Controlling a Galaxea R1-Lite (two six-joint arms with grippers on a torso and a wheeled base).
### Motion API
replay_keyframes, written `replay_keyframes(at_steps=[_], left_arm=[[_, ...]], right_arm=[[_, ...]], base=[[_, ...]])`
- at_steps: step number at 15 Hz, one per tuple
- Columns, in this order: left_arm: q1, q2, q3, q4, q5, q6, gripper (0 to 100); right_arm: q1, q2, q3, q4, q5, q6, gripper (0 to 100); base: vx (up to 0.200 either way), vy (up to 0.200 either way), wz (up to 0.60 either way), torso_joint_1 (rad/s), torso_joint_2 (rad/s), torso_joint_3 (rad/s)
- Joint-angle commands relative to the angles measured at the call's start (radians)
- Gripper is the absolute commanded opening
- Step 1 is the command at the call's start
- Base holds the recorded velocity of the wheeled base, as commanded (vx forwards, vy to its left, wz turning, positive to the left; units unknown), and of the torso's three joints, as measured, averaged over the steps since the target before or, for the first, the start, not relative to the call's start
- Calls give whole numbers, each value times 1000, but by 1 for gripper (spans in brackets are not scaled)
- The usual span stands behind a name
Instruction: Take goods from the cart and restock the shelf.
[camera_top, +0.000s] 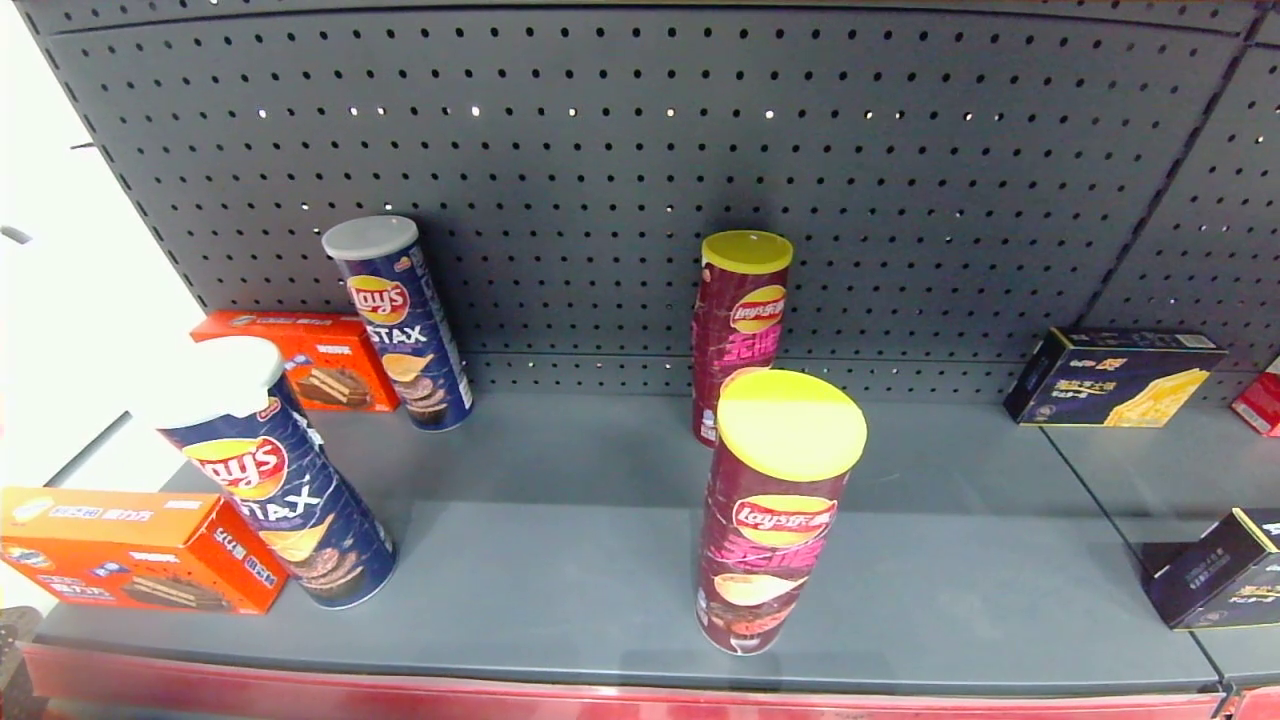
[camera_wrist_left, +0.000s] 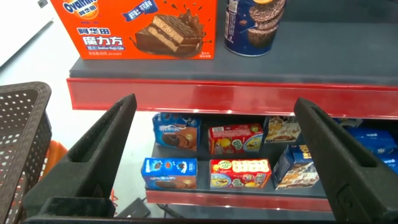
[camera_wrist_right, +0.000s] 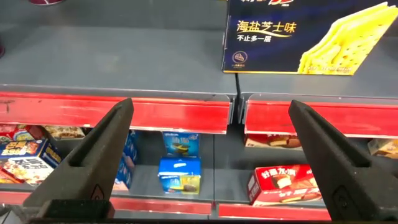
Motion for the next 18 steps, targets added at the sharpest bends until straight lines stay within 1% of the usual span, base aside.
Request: replay_keyframes(at_steps=[1, 7, 9, 10, 12, 18], left_arm=[[0, 0, 0, -1, 1, -2, 100], [0, 0, 0, -1, -4, 7, 100], [0, 0, 0, -1, -4, 5, 100], [0, 0, 0, -1, -4, 5, 100], [0, 0, 0, -1, 1, 1, 100], [0, 0, 0, -1, -2, 4, 100]], right_arm=[[0, -6, 1, -1, 0, 0, 100], [0, -6, 1, -1, 2, 0, 100], [0, -7, 1, -1, 0, 3, 100], [0, -6, 1, -1, 0, 1, 100], [0, -6, 1, -1, 0, 1, 100], [0, -6, 1, -1, 0, 0, 100]], base=[[0, 0, 0, 0, 0, 0], [0, 0, 0, 0, 0, 0], [0, 0, 0, 0, 0, 0], [0, 0, -600, -2, 2, 7], [0, 0, 0, 0, 0, 0], [0, 0, 0, 0, 0, 0]])
